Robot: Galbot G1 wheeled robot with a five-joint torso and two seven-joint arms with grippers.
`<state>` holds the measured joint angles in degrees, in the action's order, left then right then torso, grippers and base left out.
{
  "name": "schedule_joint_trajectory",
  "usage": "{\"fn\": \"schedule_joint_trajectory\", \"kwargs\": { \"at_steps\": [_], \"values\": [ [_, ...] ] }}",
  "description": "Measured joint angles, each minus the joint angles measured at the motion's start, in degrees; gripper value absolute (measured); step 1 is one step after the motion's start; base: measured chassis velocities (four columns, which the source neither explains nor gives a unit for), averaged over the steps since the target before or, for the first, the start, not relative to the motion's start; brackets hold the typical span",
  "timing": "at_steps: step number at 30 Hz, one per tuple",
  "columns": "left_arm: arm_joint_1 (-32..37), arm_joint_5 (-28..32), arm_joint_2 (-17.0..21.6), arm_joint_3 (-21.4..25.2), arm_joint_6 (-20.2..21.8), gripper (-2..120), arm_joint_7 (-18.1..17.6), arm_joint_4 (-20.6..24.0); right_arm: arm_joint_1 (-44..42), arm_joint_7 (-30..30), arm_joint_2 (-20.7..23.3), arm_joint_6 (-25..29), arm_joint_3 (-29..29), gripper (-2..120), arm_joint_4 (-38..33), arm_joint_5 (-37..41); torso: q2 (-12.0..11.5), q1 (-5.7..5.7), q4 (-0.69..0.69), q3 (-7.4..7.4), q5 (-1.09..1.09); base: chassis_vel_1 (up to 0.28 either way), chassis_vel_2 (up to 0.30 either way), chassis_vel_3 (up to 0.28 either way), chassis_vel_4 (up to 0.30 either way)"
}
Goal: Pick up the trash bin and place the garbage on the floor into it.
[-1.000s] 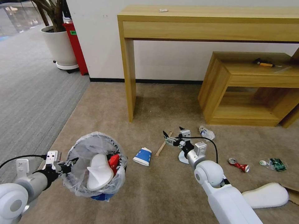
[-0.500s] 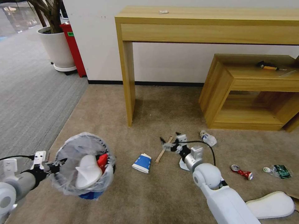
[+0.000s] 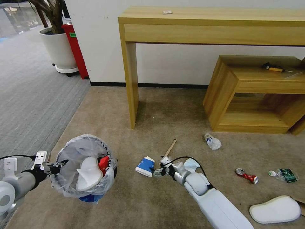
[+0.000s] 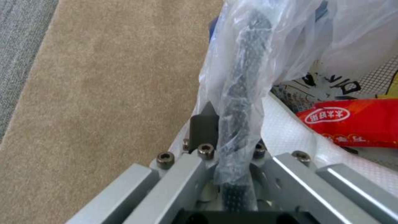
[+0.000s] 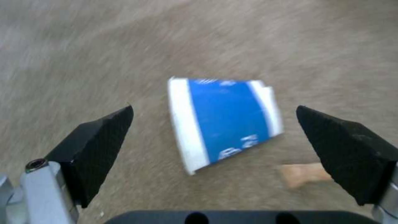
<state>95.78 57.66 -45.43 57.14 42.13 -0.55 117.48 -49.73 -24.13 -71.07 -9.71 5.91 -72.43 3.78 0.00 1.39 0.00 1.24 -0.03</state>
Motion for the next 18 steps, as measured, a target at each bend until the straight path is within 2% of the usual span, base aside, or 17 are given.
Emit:
{"fn": "schedule_joint_trajectory", "kwargs": {
  "at_steps": [4,7,12,14,18],
  "values": [
    [0.03,0.01,-0.6,0.05,0.0,0,0.04,0.18,3.66,-1.99,-1.56,0.74,2.87,100,5.23,-0.87,0.0,0.0,0.01,0.0,0.0,0.0,0.0,0.0,0.0],
    [-0.22,0.01,-0.88,-0.14,0.0,0,0.04,0.36,7.14,-3.12,-4.33,2.04,4.34,100,12.21,-2.29,0.0,0.0,0.0,0.0,0.01,0.0,0.0,0.0,0.0],
    [-0.27,0.05,-0.88,-0.17,0.0,0,0.01,0.56,9.33,-4.07,-6.48,3.81,4.27,99,17.26,-4.14,0.0,0.0,0.0,0.0,0.01,0.0,0.0,0.0,0.0],
    [-0.2,0.18,-0.84,-0.17,0.0,0,-0.09,0.66,10.56,-4.38,-7.68,4.48,4.2,92,19.94,-4.68,0.0,0.0,-0.01,0.0,-0.01,0.0,0.0,0.0,0.0],
    [-0.25,0.3,-0.71,-0.17,0.0,0,-0.18,0.69,12.19,-5.15,-9.64,5.38,4.0,93,24.5,-5.37,0.0,0.0,0.0,0.0,-0.01,0.0,0.0,0.0,0.0]
  ]
}}
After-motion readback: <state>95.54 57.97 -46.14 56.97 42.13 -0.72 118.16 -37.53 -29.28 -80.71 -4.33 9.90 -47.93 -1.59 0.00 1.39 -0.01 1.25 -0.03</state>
